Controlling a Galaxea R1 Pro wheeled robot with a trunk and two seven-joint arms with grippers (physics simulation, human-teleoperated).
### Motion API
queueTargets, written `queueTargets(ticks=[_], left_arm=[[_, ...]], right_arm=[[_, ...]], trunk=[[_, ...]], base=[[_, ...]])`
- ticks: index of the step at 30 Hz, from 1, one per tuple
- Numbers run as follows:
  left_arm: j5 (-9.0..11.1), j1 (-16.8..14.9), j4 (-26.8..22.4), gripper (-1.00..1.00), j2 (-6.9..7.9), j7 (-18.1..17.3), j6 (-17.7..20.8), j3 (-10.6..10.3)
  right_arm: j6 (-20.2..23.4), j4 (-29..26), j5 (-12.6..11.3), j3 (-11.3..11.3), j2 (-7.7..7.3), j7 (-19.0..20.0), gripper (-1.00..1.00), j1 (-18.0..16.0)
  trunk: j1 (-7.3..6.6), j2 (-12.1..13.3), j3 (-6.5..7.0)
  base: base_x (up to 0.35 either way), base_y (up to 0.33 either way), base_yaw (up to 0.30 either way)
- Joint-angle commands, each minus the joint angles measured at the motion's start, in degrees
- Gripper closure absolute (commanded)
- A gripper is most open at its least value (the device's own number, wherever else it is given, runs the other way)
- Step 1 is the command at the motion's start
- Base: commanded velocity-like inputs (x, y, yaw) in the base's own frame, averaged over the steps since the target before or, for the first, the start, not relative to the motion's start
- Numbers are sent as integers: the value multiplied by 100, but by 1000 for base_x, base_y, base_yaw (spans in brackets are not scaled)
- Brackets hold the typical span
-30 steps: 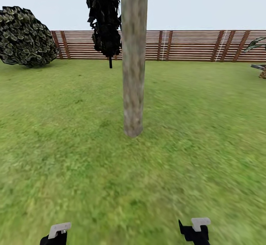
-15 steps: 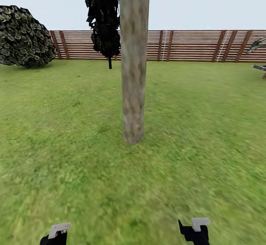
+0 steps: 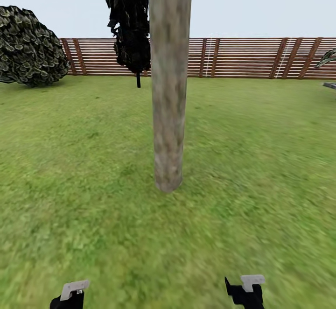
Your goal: In the garden, pick up the pesticide atomizer on the floor and spray pesticide onto both trees until each tree trunk is fully covered.
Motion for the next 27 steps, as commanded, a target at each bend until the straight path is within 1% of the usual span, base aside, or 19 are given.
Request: queueTargets(ticks=[1, 8, 15, 18, 21, 23, 24, 25, 26, 27], left_arm=[[9, -3, 9, 100, 6, 4, -16, 4], [7, -3, -4, 100, 5, -6, -21, -4], [13, -10, -27, 100, 3, -14, -15, -5], [4, -13, -33, 100, 5, -45, -16, -15], [-36, -23, -41, 100, 4, -78, -1, -58], [-70, -27, -43, 100, 5, -103, 24, -76], [-125, -42, -48, 100, 10, -156, 37, -98], [-239, -67, -56, 100, 15, -272, 48, -149], [-425, -107, -77, 100, 19, -464, 56, -238], [-677, -195, -127, 100, 21, -730, 65, -356]], right_arm=[[-17, 5, 10, -2, -3, -1, -100, -3], [-18, 0, 10, -6, -5, -1, -100, -3], [-17, -17, 3, -1, 1, -3, -100, -3], [-17, -31, 2, -1, -2, 9, -100, -3], [-12, -78, 6, -4, -40, 30, -100, -3], [-10, -175, 64, 21, -53, 40, -100, -3], [-10, -286, 175, 77, -61, 48, -100, -3], [-7, -443, 357, 170, -66, 52, -100, -3], [-3, -632, 615, 294, -69, 64, -100, -3], [13, -823, 939, 429, -70, 110, -100, -3]], trunk=[[2, -1, -5], [2, -1, -5], [2, -1, -5], [2, -1, -5], [2, -1, -5], [2, -1, -5], [2, -1, -5], [2, -1, -5], [2, -1, -5], [2, -1, -5]], base=[[339, -5, 0], [311, -93, 0], [235, -145, 0], [90, -36, 0], [31, -13, 0], [13, -5, 0], [7, -3, 0], [5, -2, 0], [3, -1, 0], [2, -1, 0]])
